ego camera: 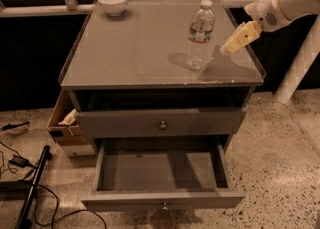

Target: Place water bottle into middle drawer

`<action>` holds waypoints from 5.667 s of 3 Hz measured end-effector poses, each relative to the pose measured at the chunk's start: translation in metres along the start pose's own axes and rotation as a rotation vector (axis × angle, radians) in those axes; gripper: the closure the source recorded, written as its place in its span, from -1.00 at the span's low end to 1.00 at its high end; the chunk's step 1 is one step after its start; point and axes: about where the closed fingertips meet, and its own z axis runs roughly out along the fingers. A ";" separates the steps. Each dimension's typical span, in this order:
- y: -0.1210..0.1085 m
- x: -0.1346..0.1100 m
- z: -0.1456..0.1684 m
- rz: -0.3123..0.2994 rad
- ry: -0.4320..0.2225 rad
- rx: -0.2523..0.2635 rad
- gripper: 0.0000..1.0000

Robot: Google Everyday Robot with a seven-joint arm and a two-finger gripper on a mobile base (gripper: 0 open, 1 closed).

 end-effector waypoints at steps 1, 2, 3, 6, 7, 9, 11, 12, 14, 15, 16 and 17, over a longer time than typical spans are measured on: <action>0.000 0.004 0.006 0.033 -0.017 -0.018 -1.00; 0.001 -0.001 0.015 0.051 -0.058 -0.040 -1.00; 0.004 -0.013 0.025 0.048 -0.110 -0.064 -1.00; 0.017 -0.046 0.063 0.024 -0.235 -0.144 -1.00; 0.026 -0.056 0.067 0.015 -0.257 -0.178 -1.00; 0.045 -0.077 0.064 -0.010 -0.291 -0.232 -1.00; 0.045 -0.077 0.064 -0.010 -0.291 -0.232 -0.16; 0.045 -0.077 0.064 -0.010 -0.291 -0.232 0.31; 0.045 -0.077 0.064 -0.010 -0.291 -0.232 1.00; 0.046 -0.078 0.061 -0.011 -0.289 -0.234 1.00; 0.051 -0.082 0.038 -0.018 -0.275 -0.253 1.00; 0.069 -0.088 -0.007 -0.031 -0.290 -0.259 1.00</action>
Offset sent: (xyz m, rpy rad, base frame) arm 0.0108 0.0117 -0.0072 0.1413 0.0110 0.0118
